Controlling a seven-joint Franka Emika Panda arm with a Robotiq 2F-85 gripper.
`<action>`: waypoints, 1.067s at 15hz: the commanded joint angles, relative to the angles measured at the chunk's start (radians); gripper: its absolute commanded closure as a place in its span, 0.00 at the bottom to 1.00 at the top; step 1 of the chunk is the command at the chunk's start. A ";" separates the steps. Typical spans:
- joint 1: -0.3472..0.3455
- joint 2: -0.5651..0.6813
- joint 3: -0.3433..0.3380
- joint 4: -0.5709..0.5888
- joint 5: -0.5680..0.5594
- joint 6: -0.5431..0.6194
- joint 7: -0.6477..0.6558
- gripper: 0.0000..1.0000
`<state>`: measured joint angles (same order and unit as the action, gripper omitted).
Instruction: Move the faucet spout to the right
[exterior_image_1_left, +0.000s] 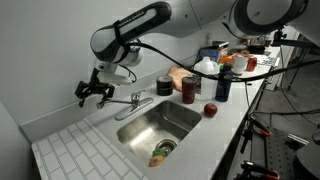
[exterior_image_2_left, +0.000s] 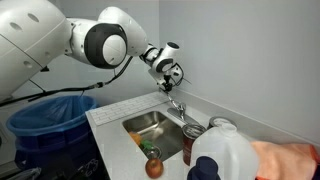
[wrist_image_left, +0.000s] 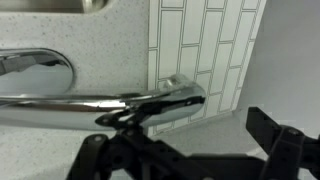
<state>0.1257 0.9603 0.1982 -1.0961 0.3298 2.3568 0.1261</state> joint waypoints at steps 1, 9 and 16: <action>0.004 -0.132 -0.002 -0.224 0.006 0.011 0.032 0.00; 0.005 -0.334 -0.011 -0.550 0.004 0.079 0.020 0.00; -0.001 -0.481 -0.020 -0.782 0.007 0.156 0.017 0.00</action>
<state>0.1253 0.5731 0.1882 -1.7187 0.3287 2.4866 0.1280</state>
